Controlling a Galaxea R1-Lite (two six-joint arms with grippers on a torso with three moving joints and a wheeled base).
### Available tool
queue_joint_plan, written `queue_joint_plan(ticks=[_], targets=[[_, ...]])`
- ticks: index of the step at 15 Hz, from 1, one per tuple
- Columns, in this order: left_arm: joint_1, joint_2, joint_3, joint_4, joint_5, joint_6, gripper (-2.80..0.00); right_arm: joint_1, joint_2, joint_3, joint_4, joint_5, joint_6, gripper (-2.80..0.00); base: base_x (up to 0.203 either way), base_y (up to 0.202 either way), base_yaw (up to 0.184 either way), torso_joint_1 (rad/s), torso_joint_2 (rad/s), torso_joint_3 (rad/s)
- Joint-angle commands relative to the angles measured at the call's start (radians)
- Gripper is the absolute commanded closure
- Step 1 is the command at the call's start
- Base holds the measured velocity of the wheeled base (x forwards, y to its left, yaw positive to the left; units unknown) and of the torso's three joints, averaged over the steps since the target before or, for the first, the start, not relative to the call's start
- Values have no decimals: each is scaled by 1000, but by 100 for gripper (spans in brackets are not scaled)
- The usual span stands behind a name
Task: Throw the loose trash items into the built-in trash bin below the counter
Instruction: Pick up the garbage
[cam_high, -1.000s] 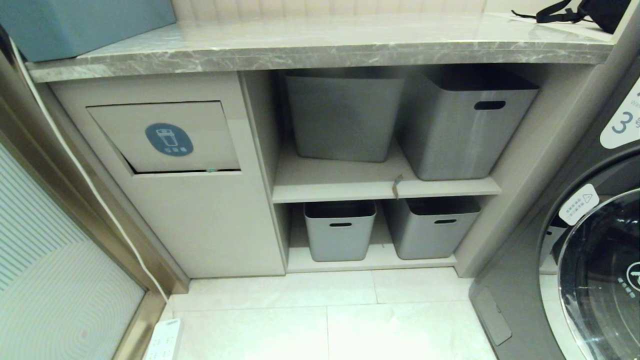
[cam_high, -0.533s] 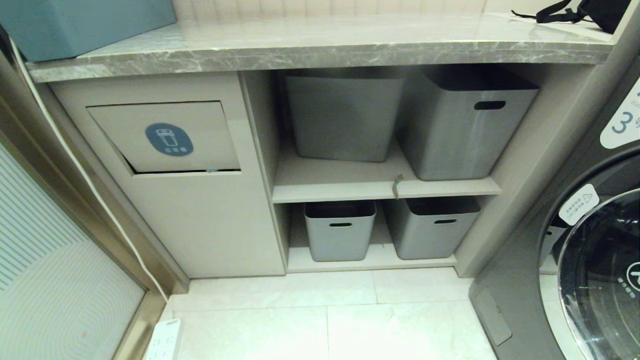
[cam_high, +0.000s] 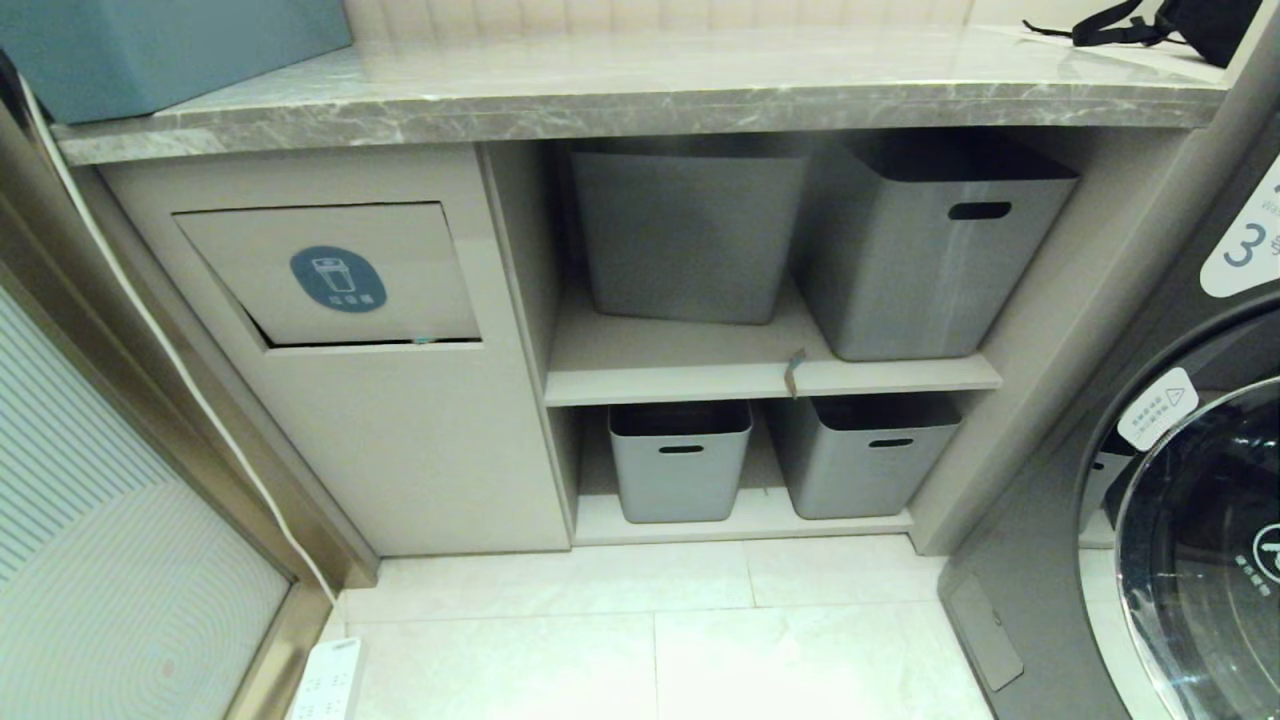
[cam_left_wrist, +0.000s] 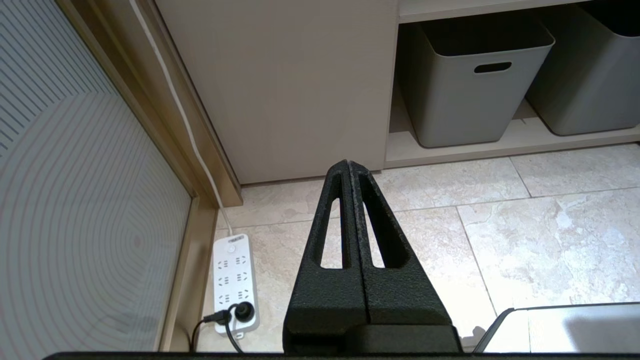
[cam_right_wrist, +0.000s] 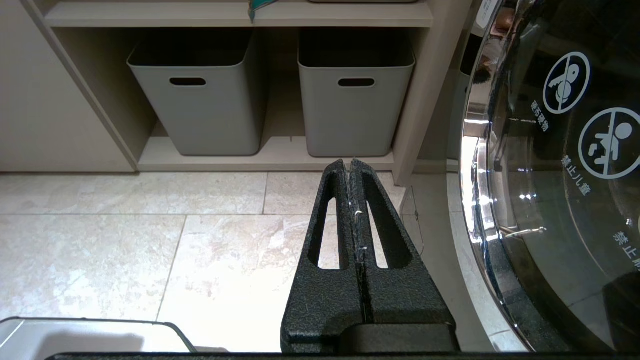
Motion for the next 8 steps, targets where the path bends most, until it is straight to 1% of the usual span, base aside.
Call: queue_joint_plan(ticks=[1, 8], targets=[[0, 0, 0, 0, 0, 0, 0, 1, 0, -1, 0, 0, -1, 0, 0, 0, 0, 0, 0, 0], [0, 0, 0, 0, 0, 2, 0, 1, 0, 0, -1, 0, -1, 0, 0, 0, 0, 0, 0, 0]])
